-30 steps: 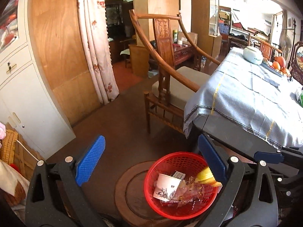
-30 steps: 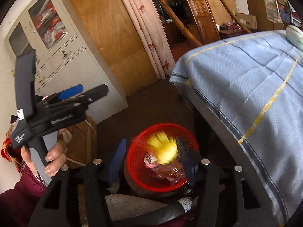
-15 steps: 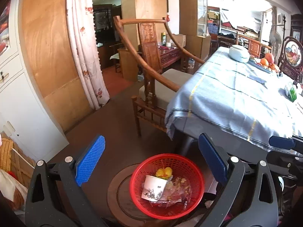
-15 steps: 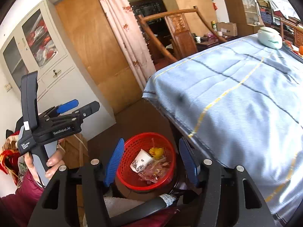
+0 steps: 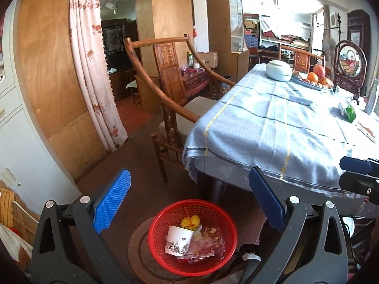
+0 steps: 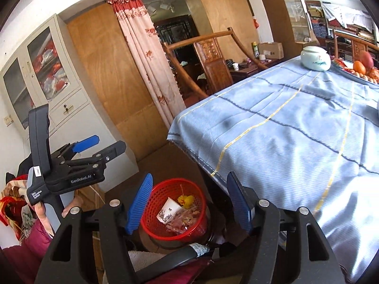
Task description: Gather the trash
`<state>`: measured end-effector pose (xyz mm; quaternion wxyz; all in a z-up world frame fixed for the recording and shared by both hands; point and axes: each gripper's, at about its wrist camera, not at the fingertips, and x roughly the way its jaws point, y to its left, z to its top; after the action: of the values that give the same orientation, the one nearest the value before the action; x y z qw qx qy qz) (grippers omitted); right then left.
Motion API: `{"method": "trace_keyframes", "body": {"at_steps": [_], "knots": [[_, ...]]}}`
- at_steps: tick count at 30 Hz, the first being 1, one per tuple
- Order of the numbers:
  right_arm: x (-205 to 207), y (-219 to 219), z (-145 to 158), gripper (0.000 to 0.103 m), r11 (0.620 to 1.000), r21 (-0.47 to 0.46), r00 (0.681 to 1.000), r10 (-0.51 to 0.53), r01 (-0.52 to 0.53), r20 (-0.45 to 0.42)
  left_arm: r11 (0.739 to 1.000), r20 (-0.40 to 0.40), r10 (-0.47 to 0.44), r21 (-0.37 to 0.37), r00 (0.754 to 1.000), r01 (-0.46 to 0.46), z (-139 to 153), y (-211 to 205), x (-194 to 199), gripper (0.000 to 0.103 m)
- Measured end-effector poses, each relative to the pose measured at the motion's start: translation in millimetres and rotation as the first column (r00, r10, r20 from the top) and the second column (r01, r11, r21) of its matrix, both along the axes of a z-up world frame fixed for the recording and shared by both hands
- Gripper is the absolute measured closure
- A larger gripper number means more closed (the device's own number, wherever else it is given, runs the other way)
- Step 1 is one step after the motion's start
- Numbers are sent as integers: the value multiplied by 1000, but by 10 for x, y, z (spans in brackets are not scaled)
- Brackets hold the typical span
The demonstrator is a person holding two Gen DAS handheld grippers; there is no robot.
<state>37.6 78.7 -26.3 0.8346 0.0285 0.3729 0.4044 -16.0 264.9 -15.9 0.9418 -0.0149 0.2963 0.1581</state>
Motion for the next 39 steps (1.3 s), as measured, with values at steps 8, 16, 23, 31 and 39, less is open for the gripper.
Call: {"method": "trace_keyframes", "body": {"at_steps": [8, 16, 23, 31, 39], "knots": [[-88, -347, 168, 37, 997, 17, 996, -76, 75, 55, 999, 52, -26, 34, 998, 24, 113, -212, -30, 7], [-259, -920, 420, 31, 979, 42, 968, -202, 198, 151, 994, 123, -76, 88, 990, 65, 300, -506, -123, 7], [-416, -1576, 619, 22, 939, 83, 910, -344, 334, 230, 986, 193, -133, 129, 972, 110, 468, -854, -215, 7], [-490, -2281, 685, 18, 868, 136, 836, -497, 478, 232, 984, 210, -163, 111, 964, 142, 522, -1126, -131, 7], [-731, -2715, 559, 5, 751, 117, 705, -653, 649, 276, 991, 198, -100, -71, 975, 117, 501, -1257, 113, 7]]}}
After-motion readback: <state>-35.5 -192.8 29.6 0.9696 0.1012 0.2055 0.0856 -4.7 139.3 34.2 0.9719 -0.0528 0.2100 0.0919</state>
